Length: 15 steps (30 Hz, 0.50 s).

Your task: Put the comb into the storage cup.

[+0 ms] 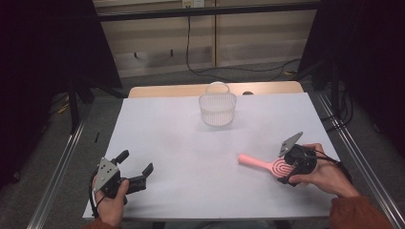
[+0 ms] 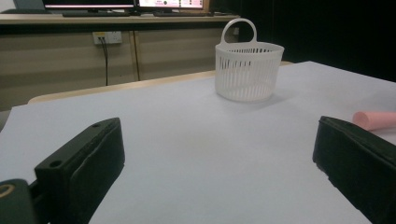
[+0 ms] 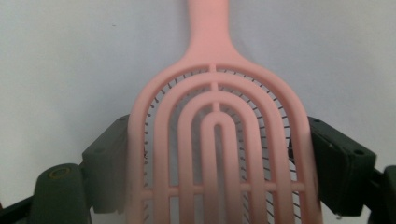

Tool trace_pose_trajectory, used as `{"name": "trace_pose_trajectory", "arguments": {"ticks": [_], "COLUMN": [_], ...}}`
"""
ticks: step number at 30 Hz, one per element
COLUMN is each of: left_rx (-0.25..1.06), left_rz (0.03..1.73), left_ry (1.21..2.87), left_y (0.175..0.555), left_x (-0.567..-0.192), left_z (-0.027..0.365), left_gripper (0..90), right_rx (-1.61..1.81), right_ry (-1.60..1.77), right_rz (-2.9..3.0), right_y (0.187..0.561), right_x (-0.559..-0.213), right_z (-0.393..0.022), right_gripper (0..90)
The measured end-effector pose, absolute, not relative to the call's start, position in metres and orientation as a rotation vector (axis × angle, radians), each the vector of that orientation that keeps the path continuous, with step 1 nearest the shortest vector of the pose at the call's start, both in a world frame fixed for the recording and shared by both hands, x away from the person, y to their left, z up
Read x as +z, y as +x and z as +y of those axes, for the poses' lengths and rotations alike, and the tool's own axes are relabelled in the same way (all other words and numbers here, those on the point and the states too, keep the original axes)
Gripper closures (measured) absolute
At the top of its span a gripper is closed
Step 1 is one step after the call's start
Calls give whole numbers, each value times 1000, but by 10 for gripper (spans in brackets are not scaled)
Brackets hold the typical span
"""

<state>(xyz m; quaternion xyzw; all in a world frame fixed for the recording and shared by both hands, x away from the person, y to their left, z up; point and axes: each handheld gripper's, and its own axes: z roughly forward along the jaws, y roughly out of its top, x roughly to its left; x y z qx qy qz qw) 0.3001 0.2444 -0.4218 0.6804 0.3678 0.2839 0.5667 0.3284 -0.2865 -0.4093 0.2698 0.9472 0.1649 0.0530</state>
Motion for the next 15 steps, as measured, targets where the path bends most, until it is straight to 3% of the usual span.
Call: {"name": "trace_pose_trajectory", "arguments": {"ticks": [15], "left_rx": [668], "left_rz": [862], "left_ry": [1602], "left_y": [300], "left_x": [-422], "left_z": [245], "left_gripper": [22], "right_rx": [569], "right_ry": [817], "right_rz": [2844], "right_y": [326], "right_x": [-402], "right_z": [-289], "right_gripper": [192]}}
